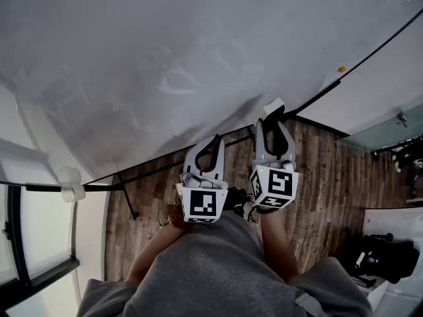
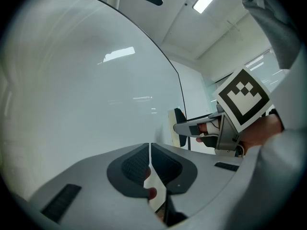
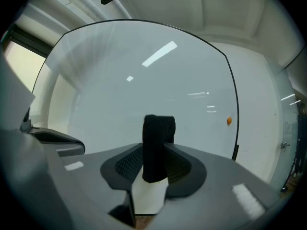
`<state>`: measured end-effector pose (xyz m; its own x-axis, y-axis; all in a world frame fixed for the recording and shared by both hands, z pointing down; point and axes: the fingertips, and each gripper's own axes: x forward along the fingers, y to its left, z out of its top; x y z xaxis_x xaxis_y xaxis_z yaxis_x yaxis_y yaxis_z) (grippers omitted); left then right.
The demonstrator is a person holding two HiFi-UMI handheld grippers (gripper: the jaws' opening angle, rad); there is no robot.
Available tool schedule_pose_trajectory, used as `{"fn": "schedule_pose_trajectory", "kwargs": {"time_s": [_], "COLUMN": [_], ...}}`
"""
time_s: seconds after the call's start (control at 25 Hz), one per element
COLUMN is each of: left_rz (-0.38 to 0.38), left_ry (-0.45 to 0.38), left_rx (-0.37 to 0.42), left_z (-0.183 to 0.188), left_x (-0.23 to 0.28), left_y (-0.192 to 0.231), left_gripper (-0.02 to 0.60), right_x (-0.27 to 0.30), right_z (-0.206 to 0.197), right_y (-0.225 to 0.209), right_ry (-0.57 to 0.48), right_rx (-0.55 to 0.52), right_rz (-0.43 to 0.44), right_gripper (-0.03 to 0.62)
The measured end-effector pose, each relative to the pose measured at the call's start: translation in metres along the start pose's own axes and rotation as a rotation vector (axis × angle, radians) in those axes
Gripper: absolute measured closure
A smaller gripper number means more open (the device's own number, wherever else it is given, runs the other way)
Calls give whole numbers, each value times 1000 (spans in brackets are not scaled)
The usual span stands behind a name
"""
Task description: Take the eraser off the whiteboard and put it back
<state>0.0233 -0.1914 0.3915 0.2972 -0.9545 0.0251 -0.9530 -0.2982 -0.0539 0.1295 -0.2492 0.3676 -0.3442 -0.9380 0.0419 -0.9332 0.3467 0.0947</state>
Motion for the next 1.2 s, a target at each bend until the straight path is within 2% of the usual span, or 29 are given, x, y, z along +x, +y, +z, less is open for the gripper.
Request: {"fn": "schedule_pose_trajectory", "kwargs": {"time_s": [0.28, 1.2], "left_rz": [-9, -49], "left_ry": [-4, 0], "left_rx": [-5, 3], "left_z": [-2, 0], "left_x": [-19, -66], "left_y": [3, -8], "left_gripper": [574, 574], "right_x": [-14, -65], "right_z": [-2, 2], "right_y": [19, 38], "right_ry": [0, 5], "right_rx": [-9, -22], "right_rz": [-1, -42], "right_gripper": [461, 465]}}
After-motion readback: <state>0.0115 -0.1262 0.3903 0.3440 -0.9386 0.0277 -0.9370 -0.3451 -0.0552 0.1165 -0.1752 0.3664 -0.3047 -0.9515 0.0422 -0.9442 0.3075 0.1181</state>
